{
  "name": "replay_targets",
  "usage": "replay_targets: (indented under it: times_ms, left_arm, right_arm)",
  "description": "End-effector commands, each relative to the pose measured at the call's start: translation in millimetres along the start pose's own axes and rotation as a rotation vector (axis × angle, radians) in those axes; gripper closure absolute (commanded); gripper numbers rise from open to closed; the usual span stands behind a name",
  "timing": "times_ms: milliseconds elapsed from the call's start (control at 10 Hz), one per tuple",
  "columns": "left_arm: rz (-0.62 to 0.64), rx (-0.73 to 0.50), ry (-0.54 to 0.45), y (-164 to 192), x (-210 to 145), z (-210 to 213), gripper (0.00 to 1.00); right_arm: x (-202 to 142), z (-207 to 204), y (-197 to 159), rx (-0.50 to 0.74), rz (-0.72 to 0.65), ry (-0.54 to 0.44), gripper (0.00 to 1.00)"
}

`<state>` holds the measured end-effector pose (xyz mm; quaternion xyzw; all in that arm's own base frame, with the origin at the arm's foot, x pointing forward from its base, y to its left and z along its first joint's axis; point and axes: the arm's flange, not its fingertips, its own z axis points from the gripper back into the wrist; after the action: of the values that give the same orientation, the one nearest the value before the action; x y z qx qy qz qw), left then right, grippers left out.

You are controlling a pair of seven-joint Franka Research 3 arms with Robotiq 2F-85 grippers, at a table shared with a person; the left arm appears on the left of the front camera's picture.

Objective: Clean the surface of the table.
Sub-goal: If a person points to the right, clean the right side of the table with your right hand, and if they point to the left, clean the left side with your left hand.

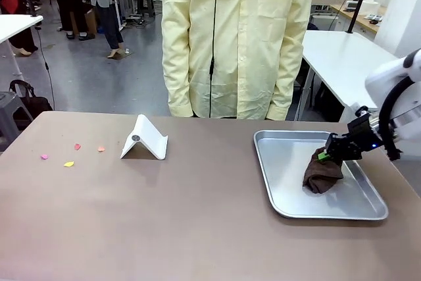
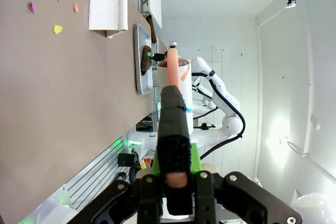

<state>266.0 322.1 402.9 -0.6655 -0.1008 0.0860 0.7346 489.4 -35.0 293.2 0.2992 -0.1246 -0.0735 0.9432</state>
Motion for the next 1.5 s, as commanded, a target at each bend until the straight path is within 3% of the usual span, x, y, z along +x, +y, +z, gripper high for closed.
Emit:
replay_targets:
  times_ms: [0, 300, 500, 700, 800, 1000, 1200, 1400]
  left_arm:
    - [-0.017, -0.010, 0.008, -2, -5, 0, 0.95]
    - [-0.017, -0.010, 0.008, -2, -5, 0, 0.95]
    - [-0.017, -0.010, 0.008, -2, -5, 0, 0.95]
    - [-0.017, -0.010, 0.008, -2, -5, 0, 0.95]
    - [-0.017, -0.010, 0.008, -2, -5, 0, 0.95]
    - [-0.017, -0.010, 0.008, -2, -5, 0, 0.95]
    - [-0.017, -0.010, 0.008, -2, -5, 0, 0.95]
    - [-0.017, -0.010, 0.008, -2, -5, 0, 0.95]
  right_arm:
    - [-7, 6, 3, 0.175, -0.021, 0.032, 0.94]
    - [-14, 31, 16, 0.500, -0.107, 0.227, 0.94]
    - [-16, 59, 7, 0.664, -0.189, 0.304, 0.94]
    - [-24, 106, -11, 0.845, -0.242, 0.512, 0.94]
    - [-33, 134, -13, 0.845, -0.327, 0.452, 0.94]
    - [-67, 178, -9, 0.862, -0.297, 0.290, 0.94]
    - [-91, 198, -12, 0.835, -0.332, 0.253, 0.94]
    - [-112, 203, 8, 0.739, -0.387, 0.243, 0.94]
